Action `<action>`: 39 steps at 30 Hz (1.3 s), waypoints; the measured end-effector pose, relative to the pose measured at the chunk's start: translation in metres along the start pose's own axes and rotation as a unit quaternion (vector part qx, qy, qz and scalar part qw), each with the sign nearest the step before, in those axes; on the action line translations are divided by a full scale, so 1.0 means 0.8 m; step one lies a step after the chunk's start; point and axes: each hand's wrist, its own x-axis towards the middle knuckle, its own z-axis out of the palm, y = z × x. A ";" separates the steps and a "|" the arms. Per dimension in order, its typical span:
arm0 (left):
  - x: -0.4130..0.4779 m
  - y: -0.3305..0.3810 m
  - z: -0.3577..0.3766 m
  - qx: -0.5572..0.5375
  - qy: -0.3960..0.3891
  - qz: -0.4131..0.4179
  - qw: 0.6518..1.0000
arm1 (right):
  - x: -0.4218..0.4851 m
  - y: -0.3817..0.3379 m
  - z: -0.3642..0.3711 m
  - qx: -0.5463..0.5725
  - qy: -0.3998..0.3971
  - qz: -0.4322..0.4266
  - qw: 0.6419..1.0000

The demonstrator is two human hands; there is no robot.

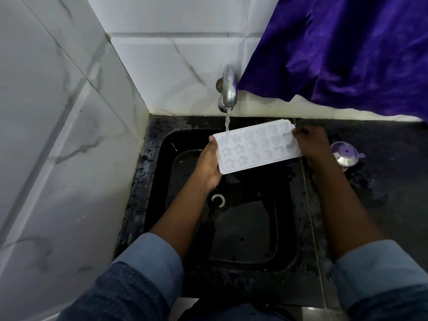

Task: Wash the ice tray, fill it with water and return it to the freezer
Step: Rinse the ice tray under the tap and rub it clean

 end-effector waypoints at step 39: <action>-0.005 0.058 -0.162 -0.122 0.024 -0.020 0.992 | -0.051 -0.071 0.140 0.194 -0.099 -0.036 0.975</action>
